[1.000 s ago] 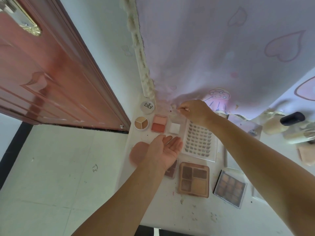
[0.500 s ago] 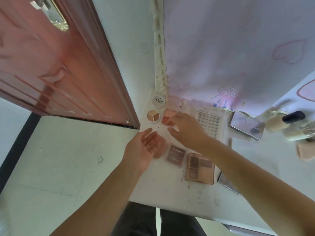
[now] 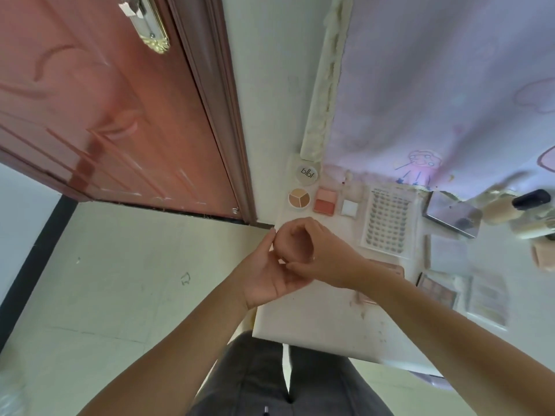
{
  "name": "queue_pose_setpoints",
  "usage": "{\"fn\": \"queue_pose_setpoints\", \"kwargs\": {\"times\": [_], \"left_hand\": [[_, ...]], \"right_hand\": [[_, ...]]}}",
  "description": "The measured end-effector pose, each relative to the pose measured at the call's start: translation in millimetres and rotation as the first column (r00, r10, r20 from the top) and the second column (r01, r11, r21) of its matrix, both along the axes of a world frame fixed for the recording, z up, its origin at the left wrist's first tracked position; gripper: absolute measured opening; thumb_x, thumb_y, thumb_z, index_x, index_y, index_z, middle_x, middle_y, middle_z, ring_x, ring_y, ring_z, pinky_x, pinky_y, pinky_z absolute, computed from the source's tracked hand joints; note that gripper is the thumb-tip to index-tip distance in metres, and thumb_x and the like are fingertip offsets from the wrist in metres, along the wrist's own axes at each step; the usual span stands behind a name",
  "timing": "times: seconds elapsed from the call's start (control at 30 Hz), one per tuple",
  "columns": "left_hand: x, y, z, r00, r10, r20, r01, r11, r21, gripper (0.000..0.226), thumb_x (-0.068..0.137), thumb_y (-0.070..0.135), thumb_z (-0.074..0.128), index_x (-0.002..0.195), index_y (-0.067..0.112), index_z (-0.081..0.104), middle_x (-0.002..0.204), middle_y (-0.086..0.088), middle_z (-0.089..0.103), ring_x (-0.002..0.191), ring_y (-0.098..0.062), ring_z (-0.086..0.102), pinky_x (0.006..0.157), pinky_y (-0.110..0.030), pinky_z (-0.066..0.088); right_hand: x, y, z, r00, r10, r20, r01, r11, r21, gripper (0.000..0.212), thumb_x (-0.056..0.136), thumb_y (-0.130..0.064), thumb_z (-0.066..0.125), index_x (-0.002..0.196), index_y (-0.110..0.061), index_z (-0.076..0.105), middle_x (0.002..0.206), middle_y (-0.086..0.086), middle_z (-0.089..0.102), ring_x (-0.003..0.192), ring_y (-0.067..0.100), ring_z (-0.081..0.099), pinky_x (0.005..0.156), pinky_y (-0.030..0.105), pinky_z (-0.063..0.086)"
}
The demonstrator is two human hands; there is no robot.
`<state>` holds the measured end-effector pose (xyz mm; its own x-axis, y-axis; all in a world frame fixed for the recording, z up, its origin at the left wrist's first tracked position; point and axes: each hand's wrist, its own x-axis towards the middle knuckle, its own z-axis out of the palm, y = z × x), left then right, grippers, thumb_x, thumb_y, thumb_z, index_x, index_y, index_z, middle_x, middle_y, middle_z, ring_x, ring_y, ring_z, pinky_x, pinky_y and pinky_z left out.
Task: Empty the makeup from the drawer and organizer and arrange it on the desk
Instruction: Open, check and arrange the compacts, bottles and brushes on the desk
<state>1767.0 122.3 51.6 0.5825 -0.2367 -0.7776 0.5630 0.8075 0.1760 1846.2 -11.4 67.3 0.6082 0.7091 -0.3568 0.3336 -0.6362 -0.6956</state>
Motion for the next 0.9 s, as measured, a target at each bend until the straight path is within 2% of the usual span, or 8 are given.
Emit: {"fn": "queue_pose_setpoints", "kwargs": {"times": [0.1, 0.23, 0.4, 0.57, 0.67, 0.73, 0.8, 0.9], "left_hand": [[4, 1, 9, 0.992, -0.04, 0.116, 0.049, 0.996, -0.076, 0.051, 0.093, 0.05, 0.043, 0.11, 0.008, 0.067, 0.111, -0.013, 0.067, 0.092, -0.024, 0.068, 0.08, -0.036, 0.057], [9, -3, 11, 0.985, -0.057, 0.164, 0.074, 0.992, -0.099, 0.052, 0.092, 0.051, 0.043, 0.113, 0.012, 0.068, 0.119, -0.011, 0.064, 0.103, -0.021, 0.062, 0.092, -0.035, 0.052], [12, -9, 8, 0.984, -0.077, 0.159, 0.105, 0.979, -0.173, 0.06, 0.091, 0.055, 0.041, 0.133, 0.013, 0.052, 0.13, -0.012, 0.057, 0.116, -0.025, 0.057, 0.099, -0.037, 0.047], [11, -5, 6, 0.98, -0.074, 0.187, 0.102, 0.984, -0.149, 0.065, 0.086, 0.053, 0.047, 0.136, 0.011, 0.047, 0.121, -0.014, 0.061, 0.101, -0.023, 0.062, 0.091, -0.036, 0.053], [9, -3, 5, 0.976, -0.086, 0.199, 0.114, 0.984, -0.135, 0.064, 0.086, 0.052, 0.048, 0.135, 0.009, 0.048, 0.113, -0.014, 0.063, 0.093, -0.023, 0.066, 0.084, -0.035, 0.056], [7, -1, 4, 0.976, -0.087, 0.201, 0.116, 0.984, -0.138, 0.061, 0.086, 0.052, 0.048, 0.129, 0.008, 0.053, 0.111, -0.014, 0.065, 0.093, -0.023, 0.066, 0.085, -0.034, 0.056], [5, 2, 3, 0.973, -0.089, 0.212, 0.121, 0.982, -0.145, 0.06, 0.085, 0.051, 0.05, 0.124, 0.006, 0.056, 0.113, -0.015, 0.064, 0.096, -0.023, 0.064, 0.089, -0.034, 0.054], [-1, 7, 1, 0.973, -0.078, 0.216, 0.123, 0.971, -0.204, 0.064, 0.084, 0.051, 0.056, 0.128, 0.004, 0.055, 0.118, -0.019, 0.059, 0.102, -0.029, 0.062, 0.089, -0.036, 0.054]], "right_hand": [[0, -3, 23, 0.997, 0.071, 0.004, -0.071, 0.997, -0.01, 0.053, 0.079, -0.033, 0.07, 0.122, -0.027, 0.04, 0.125, -0.013, 0.044, 0.108, 0.006, 0.045, 0.087, 0.022, 0.041], [3, -3, 32, 0.999, 0.03, 0.046, -0.027, 0.998, -0.065, 0.05, 0.08, -0.034, 0.067, 0.12, -0.021, 0.041, 0.119, -0.008, 0.048, 0.102, 0.011, 0.05, 0.084, 0.026, 0.044], [-1, -3, 31, 0.998, 0.039, 0.05, -0.033, 0.992, -0.118, 0.051, 0.079, -0.038, 0.068, 0.115, -0.021, 0.037, 0.11, -0.004, 0.05, 0.093, 0.016, 0.052, 0.072, 0.025, 0.042], [6, -6, 33, 0.999, -0.015, -0.042, 0.012, 0.997, -0.072, 0.05, 0.077, -0.039, 0.072, 0.112, -0.025, 0.04, 0.106, -0.006, 0.055, 0.091, 0.012, 0.055, 0.073, 0.022, 0.045], [11, -7, 34, 0.995, -0.004, -0.096, -0.001, 0.999, -0.05, 0.05, 0.074, -0.04, 0.075, 0.11, -0.028, 0.041, 0.11, -0.007, 0.056, 0.098, 0.013, 0.056, 0.083, 0.03, 0.049], [14, -7, 34, 0.992, -0.016, -0.125, 0.011, 0.999, -0.037, 0.05, 0.073, -0.038, 0.075, 0.109, -0.029, 0.043, 0.114, -0.007, 0.056, 0.108, 0.013, 0.055, 0.093, 0.035, 0.048], [18, -8, 35, 0.984, -0.031, -0.173, 0.034, 0.999, 0.012, 0.047, 0.074, -0.032, 0.076, 0.109, -0.029, 0.044, 0.117, -0.009, 0.056, 0.115, 0.009, 0.053, 0.099, 0.034, 0.046], [26, -8, 43, 0.961, -0.021, -0.277, 0.029, 0.999, 0.027, 0.039, 0.08, -0.03, 0.073, 0.109, -0.03, 0.046, 0.12, -0.01, 0.059, 0.113, 0.001, 0.055, 0.096, 0.025, 0.048]]}}
